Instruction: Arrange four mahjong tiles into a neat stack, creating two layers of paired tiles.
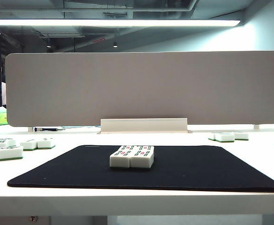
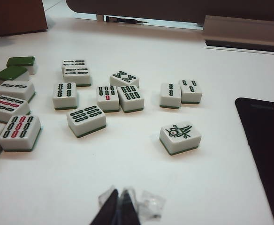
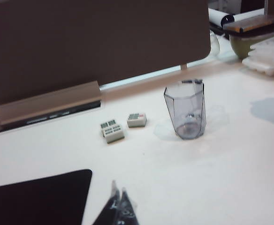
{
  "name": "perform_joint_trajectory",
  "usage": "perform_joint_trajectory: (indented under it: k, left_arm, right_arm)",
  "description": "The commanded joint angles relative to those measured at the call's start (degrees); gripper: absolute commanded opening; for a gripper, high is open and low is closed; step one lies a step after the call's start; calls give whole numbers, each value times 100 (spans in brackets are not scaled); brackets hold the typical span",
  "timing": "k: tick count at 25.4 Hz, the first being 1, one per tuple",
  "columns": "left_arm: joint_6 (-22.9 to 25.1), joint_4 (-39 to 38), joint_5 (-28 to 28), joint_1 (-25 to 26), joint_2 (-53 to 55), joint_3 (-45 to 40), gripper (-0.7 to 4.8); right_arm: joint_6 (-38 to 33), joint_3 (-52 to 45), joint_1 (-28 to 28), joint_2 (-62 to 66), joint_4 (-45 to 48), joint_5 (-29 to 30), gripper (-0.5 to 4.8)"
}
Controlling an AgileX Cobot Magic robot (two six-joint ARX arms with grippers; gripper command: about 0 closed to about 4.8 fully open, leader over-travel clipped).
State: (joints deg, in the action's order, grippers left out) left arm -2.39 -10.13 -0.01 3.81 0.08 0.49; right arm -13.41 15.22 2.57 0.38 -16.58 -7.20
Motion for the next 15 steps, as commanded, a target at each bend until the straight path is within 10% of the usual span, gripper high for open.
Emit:
perform_joint_trajectory:
  k: [1,15]
  left_arm:
    - [2,-66,2,9,2,-15,-5]
    - [2,-57,-37,9,2,-15,-5]
  right_arm:
    - [17,455,4,-46,-483,221,-1]
    - [15,3095,4,-42,-3604,2341,-1]
